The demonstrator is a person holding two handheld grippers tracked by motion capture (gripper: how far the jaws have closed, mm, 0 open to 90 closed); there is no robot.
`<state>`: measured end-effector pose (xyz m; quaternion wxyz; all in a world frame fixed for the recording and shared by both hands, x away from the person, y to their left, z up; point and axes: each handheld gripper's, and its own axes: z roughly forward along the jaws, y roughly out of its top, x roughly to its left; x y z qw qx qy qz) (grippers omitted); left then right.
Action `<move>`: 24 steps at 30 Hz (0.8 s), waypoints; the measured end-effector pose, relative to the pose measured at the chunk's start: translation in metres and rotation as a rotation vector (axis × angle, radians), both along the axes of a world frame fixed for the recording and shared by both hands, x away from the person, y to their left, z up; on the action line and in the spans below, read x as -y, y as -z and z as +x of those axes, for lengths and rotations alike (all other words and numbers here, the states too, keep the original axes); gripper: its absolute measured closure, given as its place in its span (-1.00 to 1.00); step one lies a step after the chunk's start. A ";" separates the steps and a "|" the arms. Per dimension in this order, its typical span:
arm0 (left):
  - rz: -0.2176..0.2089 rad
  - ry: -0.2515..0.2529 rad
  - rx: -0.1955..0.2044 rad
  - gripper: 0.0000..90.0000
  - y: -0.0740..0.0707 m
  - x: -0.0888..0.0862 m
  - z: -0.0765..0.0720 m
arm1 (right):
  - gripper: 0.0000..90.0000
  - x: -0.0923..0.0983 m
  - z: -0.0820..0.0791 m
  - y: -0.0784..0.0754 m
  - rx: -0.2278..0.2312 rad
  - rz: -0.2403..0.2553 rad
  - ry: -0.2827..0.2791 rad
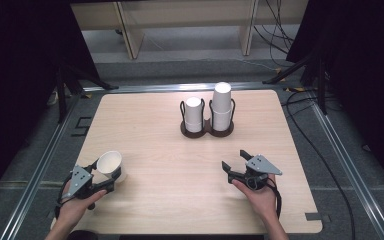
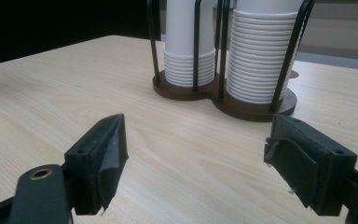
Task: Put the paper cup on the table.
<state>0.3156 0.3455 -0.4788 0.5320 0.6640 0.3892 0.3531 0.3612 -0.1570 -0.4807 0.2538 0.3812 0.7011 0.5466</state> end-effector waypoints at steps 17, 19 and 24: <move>0.009 -0.040 -0.041 -0.47 0.011 -0.005 -0.001 | -0.54 0.000 0.000 0.002 0.002 -0.008 0.008; 0.006 -0.039 -0.047 -0.48 0.013 -0.005 0.000 | -0.54 0.001 -0.001 0.002 0.001 -0.010 0.010; 0.004 -0.048 -0.055 -0.50 0.016 -0.006 0.001 | -0.54 -0.001 -0.001 0.002 -0.012 0.005 0.013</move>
